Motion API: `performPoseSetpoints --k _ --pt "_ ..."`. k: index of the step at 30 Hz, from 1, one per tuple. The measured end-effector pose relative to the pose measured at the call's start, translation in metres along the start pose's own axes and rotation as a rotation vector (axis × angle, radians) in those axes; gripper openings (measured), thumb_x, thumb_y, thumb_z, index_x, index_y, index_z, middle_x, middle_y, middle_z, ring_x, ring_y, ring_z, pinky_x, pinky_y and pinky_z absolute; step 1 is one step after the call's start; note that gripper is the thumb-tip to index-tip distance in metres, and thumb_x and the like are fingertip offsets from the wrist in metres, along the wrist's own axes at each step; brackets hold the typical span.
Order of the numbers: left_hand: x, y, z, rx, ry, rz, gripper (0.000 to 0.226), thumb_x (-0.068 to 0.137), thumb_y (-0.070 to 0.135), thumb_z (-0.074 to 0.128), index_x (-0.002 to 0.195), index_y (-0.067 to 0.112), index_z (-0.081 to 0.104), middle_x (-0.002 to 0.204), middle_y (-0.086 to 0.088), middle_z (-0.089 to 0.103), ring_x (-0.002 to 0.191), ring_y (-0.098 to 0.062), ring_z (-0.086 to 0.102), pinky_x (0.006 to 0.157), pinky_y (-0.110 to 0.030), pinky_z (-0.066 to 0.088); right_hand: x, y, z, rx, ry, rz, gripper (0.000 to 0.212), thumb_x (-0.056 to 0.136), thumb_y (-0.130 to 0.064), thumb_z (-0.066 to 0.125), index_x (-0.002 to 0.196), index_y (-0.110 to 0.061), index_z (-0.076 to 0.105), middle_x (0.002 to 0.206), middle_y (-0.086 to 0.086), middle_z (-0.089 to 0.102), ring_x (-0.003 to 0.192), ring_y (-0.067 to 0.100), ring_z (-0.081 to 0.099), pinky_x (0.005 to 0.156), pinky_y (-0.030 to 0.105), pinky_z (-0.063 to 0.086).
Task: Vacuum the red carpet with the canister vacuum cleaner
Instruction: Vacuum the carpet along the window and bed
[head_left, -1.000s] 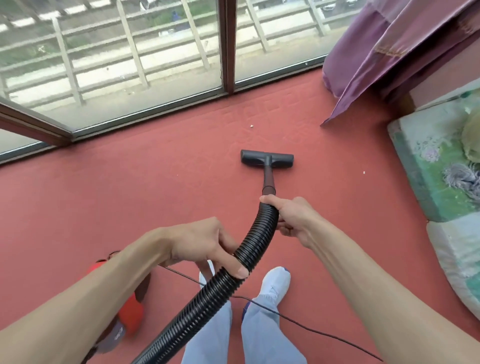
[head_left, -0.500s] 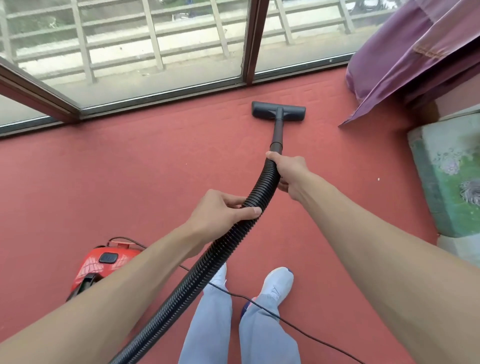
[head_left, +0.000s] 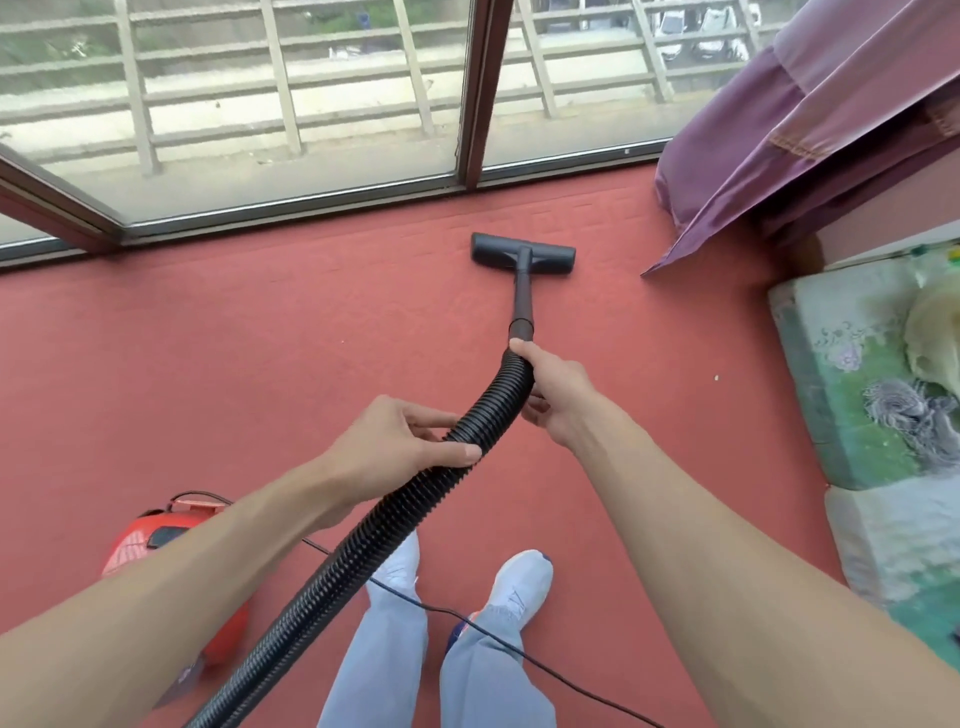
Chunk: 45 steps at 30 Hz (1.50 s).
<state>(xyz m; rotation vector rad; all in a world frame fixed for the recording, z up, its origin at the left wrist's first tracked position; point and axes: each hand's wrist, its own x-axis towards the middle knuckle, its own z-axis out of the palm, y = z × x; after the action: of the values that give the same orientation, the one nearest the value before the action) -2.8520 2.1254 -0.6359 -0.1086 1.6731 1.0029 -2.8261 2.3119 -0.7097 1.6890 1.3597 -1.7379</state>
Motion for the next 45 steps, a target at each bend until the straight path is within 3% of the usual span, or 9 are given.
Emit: performPoseSetpoints --k 5,7,11,16,21,26,34,39,45 --pt "-0.001 0.009 0.020 -0.128 0.108 0.089 0.012 0.081 0.027 0.082 0.087 0.036 0.080 0.074 -0.005 0.075 0.059 -0.018 0.058 0.060 -0.030 0.047 -0.002 -0.008 -0.005 0.174 0.039 -0.030 0.046 0.083 -0.031 0.067 0.121 -0.006 0.058 0.087 0.005 0.062 0.067 0.017 0.058 0.055 0.025 0.049" --pt "-0.006 0.024 0.019 -0.110 0.010 0.107 0.012 0.080 0.026 0.082 0.088 0.035 0.082 0.068 -0.001 0.069 0.058 -0.019 0.056 0.059 -0.030 0.048 -0.010 -0.009 -0.021 0.239 0.069 -0.024 0.045 0.082 -0.030 0.067 0.119 -0.007 0.058 0.089 0.007 0.063 0.068 0.018 0.059 0.055 0.024 0.050" --pt "-0.012 0.063 0.024 0.046 -0.248 0.127 0.018 0.079 0.028 0.082 0.097 0.028 0.082 0.072 -0.003 0.068 0.062 -0.020 0.057 0.064 -0.033 0.054 -0.038 0.004 -0.069 0.374 0.108 0.035 0.030 0.081 -0.030 0.071 0.101 -0.012 0.060 0.084 0.008 0.061 0.072 0.021 0.057 0.073 0.034 0.051" --pt "-0.012 0.097 0.063 0.221 -0.377 0.154 0.018 0.080 0.029 0.081 0.098 0.023 0.082 0.076 -0.006 0.070 0.064 -0.020 0.059 0.069 -0.043 0.061 -0.054 0.025 -0.124 0.503 0.140 0.081 0.020 0.082 -0.031 0.069 0.090 -0.017 0.058 0.073 0.004 0.052 0.061 0.017 0.047 0.051 0.024 0.038" --pt "-0.009 0.096 0.111 0.305 -0.408 0.133 0.017 0.081 0.028 0.081 0.097 0.023 0.082 0.069 -0.004 0.068 0.060 -0.021 0.059 0.063 -0.035 0.057 -0.054 0.056 -0.173 0.510 0.200 0.131 0.020 0.082 -0.030 0.070 0.078 -0.017 0.055 0.059 0.001 0.043 0.050 0.014 0.039 0.049 0.023 0.034" --pt "-0.008 0.073 0.161 0.425 -0.449 0.114 0.018 0.084 0.032 0.079 0.101 0.027 0.081 0.067 0.004 0.068 0.059 -0.009 0.059 0.059 -0.020 0.050 -0.046 0.098 -0.206 0.537 0.261 0.182 0.022 0.079 -0.033 0.071 0.089 -0.016 0.060 0.073 0.003 0.054 0.059 0.015 0.047 0.050 0.023 0.038" --pt "0.010 0.065 0.203 0.503 -0.447 0.115 0.008 0.085 0.032 0.078 0.090 0.038 0.078 0.068 0.003 0.071 0.057 -0.005 0.059 0.057 -0.014 0.048 -0.019 0.118 -0.231 0.665 0.296 0.120 0.047 0.081 -0.031 0.072 0.121 -0.009 0.059 0.095 0.009 0.066 0.075 0.022 0.062 0.060 0.029 0.050" --pt "0.031 0.062 0.228 0.427 -0.372 0.091 0.013 0.087 0.030 0.077 0.099 0.027 0.080 0.068 0.006 0.069 0.057 -0.008 0.058 0.055 -0.017 0.048 0.009 0.102 -0.250 0.593 0.319 0.084 0.050 0.082 -0.032 0.071 0.123 -0.010 0.053 0.104 0.011 0.067 0.077 0.022 0.063 0.057 0.027 0.048" --pt "0.061 0.059 0.261 0.364 -0.320 0.086 0.026 0.087 0.025 0.076 0.114 0.026 0.075 0.073 0.002 0.069 0.060 -0.012 0.058 0.057 -0.021 0.050 0.045 0.084 -0.279 0.542 0.333 0.032 0.049 0.083 -0.032 0.071 0.122 -0.008 0.054 0.096 0.008 0.065 0.072 0.019 0.061 0.057 0.026 0.047"
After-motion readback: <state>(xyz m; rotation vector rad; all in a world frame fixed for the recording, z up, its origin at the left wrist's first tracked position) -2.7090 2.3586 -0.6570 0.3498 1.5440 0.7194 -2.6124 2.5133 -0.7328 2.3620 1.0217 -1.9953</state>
